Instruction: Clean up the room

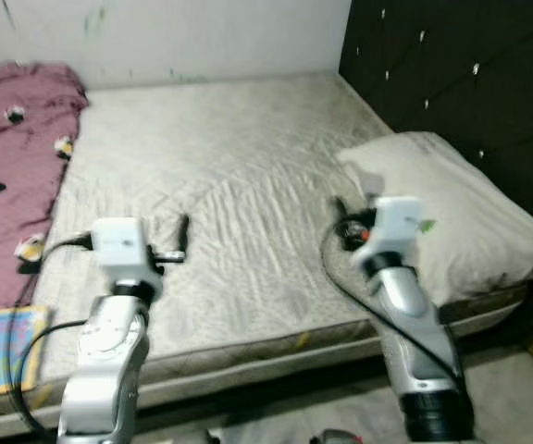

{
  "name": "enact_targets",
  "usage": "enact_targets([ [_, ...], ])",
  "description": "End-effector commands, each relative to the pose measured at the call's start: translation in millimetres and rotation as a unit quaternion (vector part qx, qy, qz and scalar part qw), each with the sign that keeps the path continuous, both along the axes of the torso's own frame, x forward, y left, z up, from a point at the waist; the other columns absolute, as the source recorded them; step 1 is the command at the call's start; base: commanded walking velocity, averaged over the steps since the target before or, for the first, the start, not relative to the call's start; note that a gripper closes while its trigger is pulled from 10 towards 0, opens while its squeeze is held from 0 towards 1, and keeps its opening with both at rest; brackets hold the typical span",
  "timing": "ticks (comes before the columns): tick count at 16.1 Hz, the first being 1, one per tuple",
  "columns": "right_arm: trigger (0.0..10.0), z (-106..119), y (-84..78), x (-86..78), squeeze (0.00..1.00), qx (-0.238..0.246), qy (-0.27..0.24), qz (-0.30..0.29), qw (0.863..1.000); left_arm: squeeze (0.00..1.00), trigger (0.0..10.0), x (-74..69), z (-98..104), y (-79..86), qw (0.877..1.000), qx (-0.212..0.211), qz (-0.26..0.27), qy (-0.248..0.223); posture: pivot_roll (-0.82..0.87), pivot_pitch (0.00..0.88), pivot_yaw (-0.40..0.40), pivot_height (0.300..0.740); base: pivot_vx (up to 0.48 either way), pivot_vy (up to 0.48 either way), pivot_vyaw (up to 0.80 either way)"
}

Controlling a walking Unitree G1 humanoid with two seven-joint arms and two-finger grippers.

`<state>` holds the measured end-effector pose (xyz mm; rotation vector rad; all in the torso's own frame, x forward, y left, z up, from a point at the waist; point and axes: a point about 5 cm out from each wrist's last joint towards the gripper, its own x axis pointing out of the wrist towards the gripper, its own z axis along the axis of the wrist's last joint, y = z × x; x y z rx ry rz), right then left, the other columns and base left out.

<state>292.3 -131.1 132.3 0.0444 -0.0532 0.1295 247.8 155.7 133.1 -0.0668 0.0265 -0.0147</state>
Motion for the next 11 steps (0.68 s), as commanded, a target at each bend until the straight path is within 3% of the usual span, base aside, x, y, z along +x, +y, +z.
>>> enact_targets([
  [1, 10.0, 1.8, -9.5, 1.0, 0.0, -0.006, -0.002, -0.013, 1.0, 0.0, 10.0, -0.1, 2.0, -6.6, 1.0, -0.004, -0.011, -0.002, -0.05, 0.0, 0.024, 0.74, 0.0, 0.458, 0.0],
  [11, 10.0, 1.4, -11.8, 2.6, 0.0, -0.008, -0.001, -0.019, 1.0, 0.0, 10.0, 1.7, 3.2, -8.4, 1.0, -0.018, -0.011, 0.001, -0.05, 0.0, 0.023, 0.74, 0.0, 0.458, 0.0],
])
